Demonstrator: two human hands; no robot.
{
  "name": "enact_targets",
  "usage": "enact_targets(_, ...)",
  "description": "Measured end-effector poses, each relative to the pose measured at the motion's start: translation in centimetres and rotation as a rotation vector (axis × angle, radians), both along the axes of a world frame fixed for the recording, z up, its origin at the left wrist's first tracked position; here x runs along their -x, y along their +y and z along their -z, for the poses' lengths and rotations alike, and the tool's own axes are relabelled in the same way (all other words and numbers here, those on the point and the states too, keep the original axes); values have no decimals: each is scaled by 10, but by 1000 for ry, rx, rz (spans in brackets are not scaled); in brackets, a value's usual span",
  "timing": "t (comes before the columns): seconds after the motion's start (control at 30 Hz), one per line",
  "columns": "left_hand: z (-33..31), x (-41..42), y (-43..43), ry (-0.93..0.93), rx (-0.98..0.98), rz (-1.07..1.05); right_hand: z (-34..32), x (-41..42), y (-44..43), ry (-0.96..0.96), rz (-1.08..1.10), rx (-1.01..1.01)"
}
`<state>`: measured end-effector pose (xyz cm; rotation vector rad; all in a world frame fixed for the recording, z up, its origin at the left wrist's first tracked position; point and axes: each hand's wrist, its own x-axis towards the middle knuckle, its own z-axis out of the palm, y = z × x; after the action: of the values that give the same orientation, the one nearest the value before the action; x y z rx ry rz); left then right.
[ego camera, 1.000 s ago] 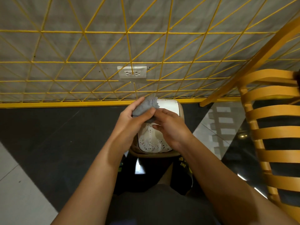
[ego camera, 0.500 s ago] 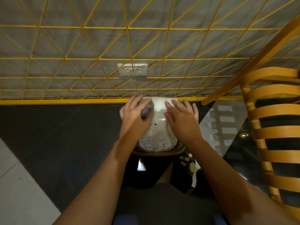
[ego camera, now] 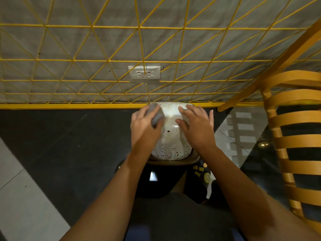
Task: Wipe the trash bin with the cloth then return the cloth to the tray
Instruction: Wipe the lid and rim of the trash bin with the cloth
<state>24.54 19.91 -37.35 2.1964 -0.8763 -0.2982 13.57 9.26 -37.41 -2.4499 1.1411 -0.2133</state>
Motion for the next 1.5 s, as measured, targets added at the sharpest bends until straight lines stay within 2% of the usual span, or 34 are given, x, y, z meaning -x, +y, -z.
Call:
enact_targets(0.07, 1, 7, 1, -149, -29, 104, 0, 0, -1, 8, -7, -2)
enact_targets(0.13, 3, 1, 2, -226, -77, 123, 0, 0, 0, 6, -6, 2)
enact_targets(0.27, 5, -22, 3, -72, -105, -111, 0, 1, -1, 13, -5, 5)
enact_targets(0.43, 0, 6, 19, -158, -46, 135, -1, -1, -4, 38, -9, -12)
enact_targets(0.57, -1, 5, 17, -214, -37, 171, -1, -1, -3, 39, -10, -20)
enact_targets(0.73, -6, -9, -11, -63, -151, -9, 0, 0, -2, 36, -9, -8)
enact_targets(0.8, -9, -4, -14, -74, -165, -3, -1, 0, -3, 31, -8, -10)
enact_targets(0.93, -6, 18, -7, -145, -117, 142, -1, -1, -3, 30, -9, -1)
enact_targets(1.03, -4, 9, -23, -158, -139, 90, 0, 0, -1, 27, -7, 7)
enact_targets(1.17, -7, -19, -60, -17, -255, -43, -1, 0, -1, 33, -13, 21)
enact_targets(1.27, -9, -23, -70, 29, -261, 79, -2, 0, -2, 44, -11, 21)
enact_targets(1.37, -8, -24, -66, -25, -261, 208, -1, 2, -1, 59, -15, 22)
enact_targets(1.5, -9, -44, -67, 53, -350, 20, 0, 1, 1, 70, -6, 21)
